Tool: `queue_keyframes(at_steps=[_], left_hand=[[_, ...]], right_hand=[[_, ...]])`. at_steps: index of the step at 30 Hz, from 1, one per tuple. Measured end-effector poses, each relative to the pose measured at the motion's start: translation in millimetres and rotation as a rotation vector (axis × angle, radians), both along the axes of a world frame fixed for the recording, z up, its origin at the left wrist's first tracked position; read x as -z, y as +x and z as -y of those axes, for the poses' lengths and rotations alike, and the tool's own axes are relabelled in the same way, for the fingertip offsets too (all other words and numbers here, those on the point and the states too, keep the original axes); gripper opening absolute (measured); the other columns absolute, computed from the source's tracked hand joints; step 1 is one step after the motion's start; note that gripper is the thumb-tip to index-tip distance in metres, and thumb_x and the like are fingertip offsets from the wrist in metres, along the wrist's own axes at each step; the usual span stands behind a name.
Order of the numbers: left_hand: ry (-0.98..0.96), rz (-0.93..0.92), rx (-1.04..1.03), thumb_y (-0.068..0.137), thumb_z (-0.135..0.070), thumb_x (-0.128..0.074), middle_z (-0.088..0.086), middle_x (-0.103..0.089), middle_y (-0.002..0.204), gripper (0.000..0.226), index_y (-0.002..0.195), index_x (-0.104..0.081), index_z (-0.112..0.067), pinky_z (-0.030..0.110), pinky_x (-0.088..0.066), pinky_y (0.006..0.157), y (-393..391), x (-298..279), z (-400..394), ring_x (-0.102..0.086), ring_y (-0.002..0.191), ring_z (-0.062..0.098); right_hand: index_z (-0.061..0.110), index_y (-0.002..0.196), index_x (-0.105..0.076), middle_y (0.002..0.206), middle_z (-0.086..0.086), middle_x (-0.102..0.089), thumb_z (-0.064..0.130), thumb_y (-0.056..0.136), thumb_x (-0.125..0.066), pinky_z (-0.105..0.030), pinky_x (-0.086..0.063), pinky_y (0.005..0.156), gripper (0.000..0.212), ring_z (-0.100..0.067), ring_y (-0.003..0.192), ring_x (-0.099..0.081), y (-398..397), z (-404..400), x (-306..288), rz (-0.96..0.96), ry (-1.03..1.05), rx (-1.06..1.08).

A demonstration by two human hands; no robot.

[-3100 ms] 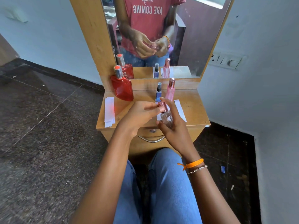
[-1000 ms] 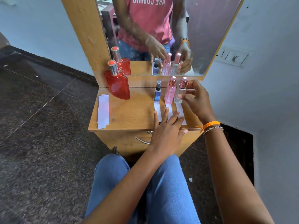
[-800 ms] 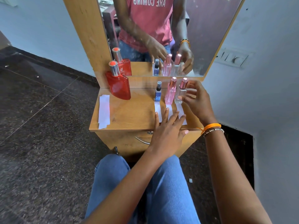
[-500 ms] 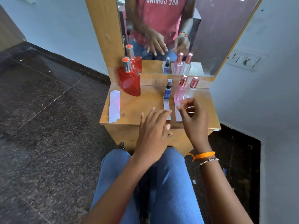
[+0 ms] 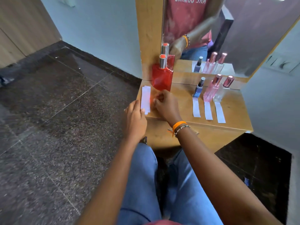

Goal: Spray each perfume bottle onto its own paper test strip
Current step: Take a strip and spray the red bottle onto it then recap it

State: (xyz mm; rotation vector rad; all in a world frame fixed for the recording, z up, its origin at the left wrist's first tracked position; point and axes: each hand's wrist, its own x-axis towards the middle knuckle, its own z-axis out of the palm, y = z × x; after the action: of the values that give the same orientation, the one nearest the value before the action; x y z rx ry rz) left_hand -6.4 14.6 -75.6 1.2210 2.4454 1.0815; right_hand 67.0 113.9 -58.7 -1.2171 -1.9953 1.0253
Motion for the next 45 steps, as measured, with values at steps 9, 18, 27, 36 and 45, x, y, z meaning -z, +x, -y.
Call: queue_keyframes(at_steps=[9, 18, 27, 36, 45], left_hand=[[0.03, -0.015, 0.05, 0.094, -0.009, -0.043, 0.013, -0.037, 0.142, 0.043, 0.136, -0.04, -0.003, 0.045, -0.037, 0.105, 2, 11, 0, -0.041, 0.125, 0.033], [0.003, -0.105, 0.062, 0.095, -0.011, -0.043, 0.007, -0.035, 0.145, 0.043, 0.137, -0.041, -0.012, 0.039, -0.036, 0.103, 4, 10, 3, -0.036, 0.124, 0.029], [0.002, -0.114, 0.059, 0.093, -0.013, -0.045, 0.01, -0.041, 0.14, 0.043, 0.136, -0.042, -0.009, 0.048, -0.038, 0.102, 2, 10, 0, -0.04, 0.122, 0.032], [-0.03, -0.097, 0.075, 0.093, -0.021, -0.05, 0.012, -0.038, 0.144, 0.051, 0.14, -0.036, -0.009, 0.045, -0.029, 0.109, 2, 2, -3, -0.032, 0.13, 0.032], [-0.053, -0.097, 0.075, 0.092, -0.023, -0.052, 0.01, -0.037, 0.144, 0.054, 0.142, -0.034, -0.015, 0.047, -0.031, 0.108, 4, 4, -5, -0.032, 0.13, 0.032]], right_hand=[[0.004, 0.088, -0.063, 0.094, -0.013, -0.07, 0.016, 0.077, -0.071, -0.021, -0.024, 0.055, 0.018, -0.03, 0.087, -0.061, -27, 1, -7, 0.008, -0.053, 0.115], [0.01, 0.076, -0.068, 0.078, -0.013, -0.068, 0.019, 0.087, -0.061, -0.026, -0.032, 0.058, 0.016, -0.028, 0.072, -0.054, -26, -2, -10, 0.02, -0.088, 0.088], [0.01, 0.058, -0.053, 0.066, -0.008, -0.053, 0.02, 0.085, -0.064, -0.026, -0.024, 0.044, 0.031, -0.026, 0.066, -0.043, -30, -1, -12, 0.075, -0.093, 0.089], [0.006, 0.071, -0.064, 0.071, -0.007, -0.061, 0.015, 0.082, -0.065, -0.027, -0.035, 0.06, 0.015, -0.024, 0.071, -0.053, -24, -4, -11, -0.005, -0.139, 0.087], [0.012, 0.068, -0.066, 0.067, -0.012, -0.069, 0.01, 0.081, -0.068, -0.047, -0.058, 0.073, 0.013, -0.03, 0.067, -0.068, -22, -11, -2, -0.056, -0.247, 0.104]])
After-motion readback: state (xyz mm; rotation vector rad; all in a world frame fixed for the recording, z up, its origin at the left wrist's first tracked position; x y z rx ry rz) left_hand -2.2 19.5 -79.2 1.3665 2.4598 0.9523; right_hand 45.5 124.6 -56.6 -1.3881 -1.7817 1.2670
